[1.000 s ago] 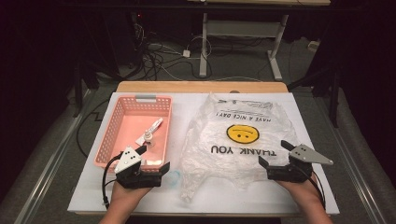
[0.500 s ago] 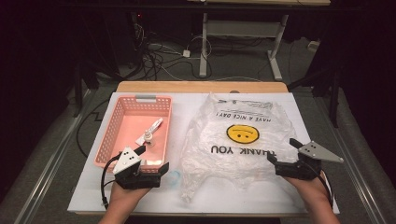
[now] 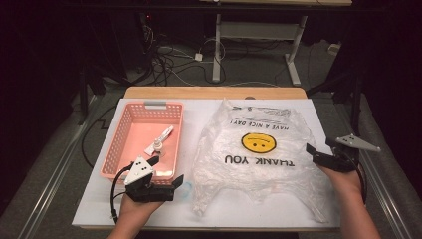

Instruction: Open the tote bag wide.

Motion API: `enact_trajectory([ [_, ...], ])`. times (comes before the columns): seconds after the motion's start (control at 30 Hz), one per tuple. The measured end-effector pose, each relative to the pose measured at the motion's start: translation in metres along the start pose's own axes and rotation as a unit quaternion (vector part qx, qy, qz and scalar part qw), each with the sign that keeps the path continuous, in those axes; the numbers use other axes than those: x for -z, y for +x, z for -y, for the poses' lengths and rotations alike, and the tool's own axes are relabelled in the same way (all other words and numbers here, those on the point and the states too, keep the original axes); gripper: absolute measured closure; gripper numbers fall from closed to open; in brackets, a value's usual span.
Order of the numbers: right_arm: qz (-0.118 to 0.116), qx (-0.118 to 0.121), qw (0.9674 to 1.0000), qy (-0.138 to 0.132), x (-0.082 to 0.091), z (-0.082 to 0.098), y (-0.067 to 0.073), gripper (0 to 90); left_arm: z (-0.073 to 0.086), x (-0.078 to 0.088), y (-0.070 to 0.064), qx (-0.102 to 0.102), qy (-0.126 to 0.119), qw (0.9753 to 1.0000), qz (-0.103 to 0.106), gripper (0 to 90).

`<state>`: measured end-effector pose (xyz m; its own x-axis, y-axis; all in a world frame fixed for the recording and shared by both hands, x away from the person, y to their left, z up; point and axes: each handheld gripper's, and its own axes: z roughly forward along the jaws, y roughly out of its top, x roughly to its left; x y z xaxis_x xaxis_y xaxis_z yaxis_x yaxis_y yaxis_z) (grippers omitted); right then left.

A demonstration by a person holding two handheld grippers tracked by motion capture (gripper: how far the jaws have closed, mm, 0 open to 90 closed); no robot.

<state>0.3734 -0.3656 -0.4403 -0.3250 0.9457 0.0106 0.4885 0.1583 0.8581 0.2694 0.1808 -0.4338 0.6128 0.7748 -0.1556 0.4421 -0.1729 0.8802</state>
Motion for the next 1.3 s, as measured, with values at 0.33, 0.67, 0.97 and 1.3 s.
enact_trajectory([
  [0.33, -0.003, -0.014, 0.9993, 0.034, -0.056, -0.022, -0.026, 36.6, -0.001, -0.002, 0.000, -0.010, 0.018, 0.9995, -0.024, 0.0],
  [0.67, -0.016, -0.010, 0.9959, 0.088, -0.118, -0.054, -0.045, 42.5, -0.001, -0.005, -0.001, 0.000, 0.024, 0.9997, 0.000, 0.0],
  [0.97, -0.016, -0.002, 0.9918, 0.126, -0.147, -0.051, -0.040, 79.4, 0.000, -0.006, -0.002, -0.007, 0.022, 0.9997, 0.007, 0.0],
  [1.3, 0.076, -0.033, 0.9891, 0.121, -0.133, -0.047, -0.071, 90.0, 0.000, -0.004, 0.000, -0.006, 0.015, 0.9998, 0.013, 0.0],
])
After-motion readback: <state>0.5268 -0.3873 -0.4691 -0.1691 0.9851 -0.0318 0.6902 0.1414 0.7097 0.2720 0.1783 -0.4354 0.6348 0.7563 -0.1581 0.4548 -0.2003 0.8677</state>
